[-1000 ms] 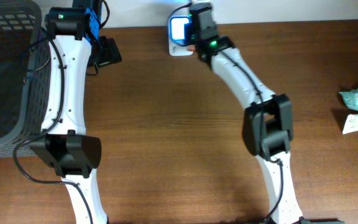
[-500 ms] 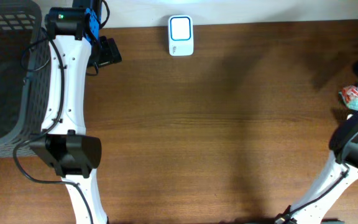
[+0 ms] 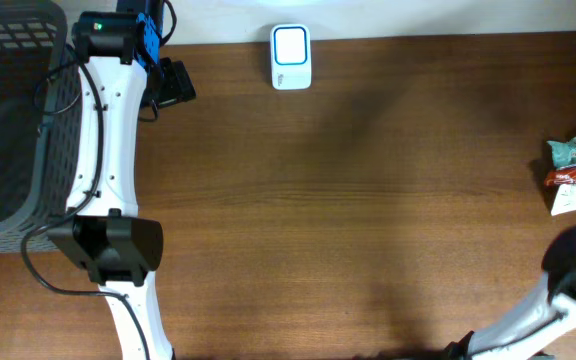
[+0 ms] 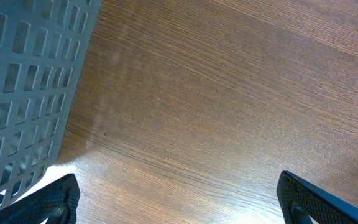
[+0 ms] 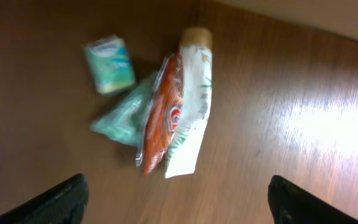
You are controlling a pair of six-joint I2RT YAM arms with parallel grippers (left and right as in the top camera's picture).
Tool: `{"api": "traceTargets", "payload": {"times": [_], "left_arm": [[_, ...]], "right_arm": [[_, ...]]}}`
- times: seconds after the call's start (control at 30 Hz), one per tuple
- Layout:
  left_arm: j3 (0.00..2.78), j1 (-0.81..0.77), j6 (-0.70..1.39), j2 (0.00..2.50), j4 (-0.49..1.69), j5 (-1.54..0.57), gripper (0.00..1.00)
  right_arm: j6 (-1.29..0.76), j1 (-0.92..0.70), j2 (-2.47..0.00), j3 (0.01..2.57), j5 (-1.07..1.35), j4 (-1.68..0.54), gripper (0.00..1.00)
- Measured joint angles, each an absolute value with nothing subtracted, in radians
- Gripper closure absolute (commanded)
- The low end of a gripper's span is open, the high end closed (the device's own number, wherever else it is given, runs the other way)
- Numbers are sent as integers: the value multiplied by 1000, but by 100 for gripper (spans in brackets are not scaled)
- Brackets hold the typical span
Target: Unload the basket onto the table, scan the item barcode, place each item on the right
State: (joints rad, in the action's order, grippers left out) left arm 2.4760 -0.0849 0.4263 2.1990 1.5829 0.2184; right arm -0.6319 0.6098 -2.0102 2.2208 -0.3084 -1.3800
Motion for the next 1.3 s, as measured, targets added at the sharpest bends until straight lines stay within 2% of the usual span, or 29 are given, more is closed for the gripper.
{"api": "traceTargets", "payload": {"times": [0.1, 0.2, 0.27, 0.3, 0.43, 0.57, 1.0, 1.1, 1.2, 1.3], "left_arm": [[2476, -85, 427, 2199, 1584, 218, 1], [2476, -85, 426, 2199, 1583, 218, 1], [2476, -85, 426, 2199, 1583, 218, 1], [2476, -85, 426, 2199, 1583, 218, 1], [2476, -85, 426, 2199, 1582, 218, 1], [2476, -85, 426, 2199, 1583, 218, 1], [2476, -85, 426, 2199, 1583, 218, 1], [2476, -85, 426, 2199, 1583, 218, 1], [2476, -85, 426, 2199, 1582, 218, 1], [2476, -85, 426, 2199, 1584, 218, 1]], "right_arm": [[-630, 599, -1708, 2231, -239, -1509, 7], [-608, 534, -1528, 2231, -215, -1622, 6], [-580, 454, -1455, 2231, -175, -1664, 6], [-567, 408, -1428, 2231, -146, -1689, 1], [-408, 148, -1324, 2109, 110, -1693, 1], [-374, 23, -1309, 2018, 176, -1692, 1], [-224, 18, -1368, 2012, 202, -1692, 2], [-181, -25, -1349, 1977, 196, -1692, 1], [-165, -70, -1249, 1850, 160, -1608, 1], [-144, -72, -1070, 1633, 150, -1420, 1]]}}
